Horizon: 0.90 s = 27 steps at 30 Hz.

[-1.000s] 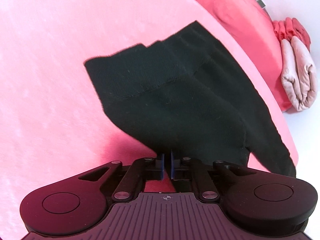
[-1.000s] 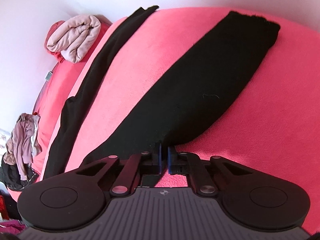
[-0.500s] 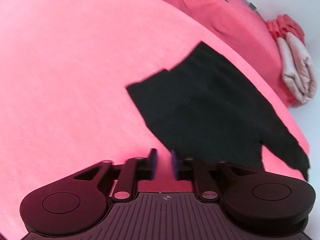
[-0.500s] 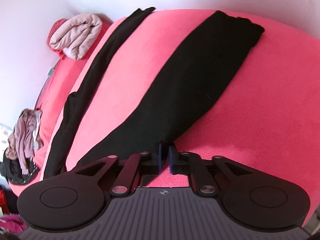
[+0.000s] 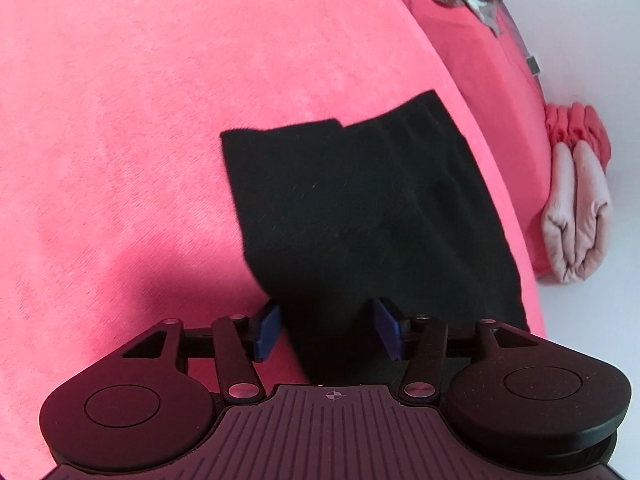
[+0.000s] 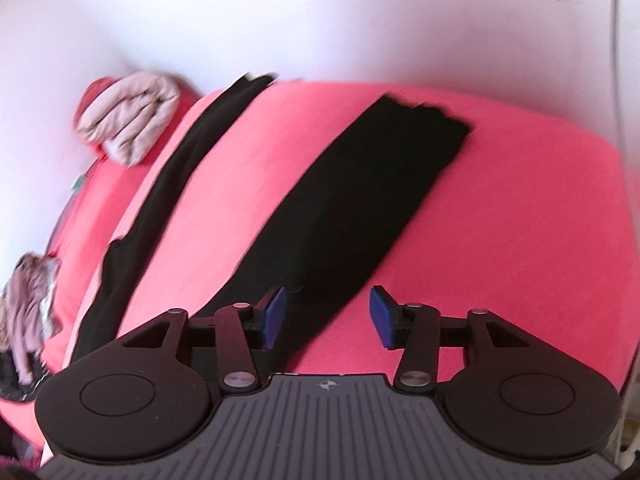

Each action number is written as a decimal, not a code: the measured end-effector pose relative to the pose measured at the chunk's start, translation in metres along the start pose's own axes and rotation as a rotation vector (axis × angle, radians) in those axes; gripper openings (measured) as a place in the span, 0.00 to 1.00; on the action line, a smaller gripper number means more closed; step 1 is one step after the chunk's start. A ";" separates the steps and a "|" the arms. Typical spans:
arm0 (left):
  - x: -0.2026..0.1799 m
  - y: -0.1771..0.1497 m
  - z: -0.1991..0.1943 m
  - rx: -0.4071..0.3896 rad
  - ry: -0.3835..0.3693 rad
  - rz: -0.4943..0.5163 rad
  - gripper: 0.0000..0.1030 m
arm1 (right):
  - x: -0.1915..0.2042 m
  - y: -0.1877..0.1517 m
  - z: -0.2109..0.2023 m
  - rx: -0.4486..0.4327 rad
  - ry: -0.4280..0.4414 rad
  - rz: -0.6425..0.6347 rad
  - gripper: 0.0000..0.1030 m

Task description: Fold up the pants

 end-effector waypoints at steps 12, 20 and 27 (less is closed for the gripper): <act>-0.026 0.003 -0.009 -0.043 0.092 0.135 0.66 | -0.009 0.032 0.034 -0.036 -0.120 -0.045 0.08; -0.024 0.006 -0.058 -0.087 0.052 0.115 0.56 | -0.020 0.041 0.002 -0.078 -0.104 -0.037 0.07; -0.026 0.011 -0.102 -0.191 0.097 0.181 0.50 | -0.029 0.054 -0.034 -0.126 -0.128 -0.050 0.07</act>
Point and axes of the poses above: each gripper's, at about its wrist camera, not at the fingertips, and z roughly the way its jaws point, x to its left, y to its top, the point moved 10 cm from there along z, roughly the way its jaws point, and after that the axes turned 2 degrees about -x, right-handed, at the moved point
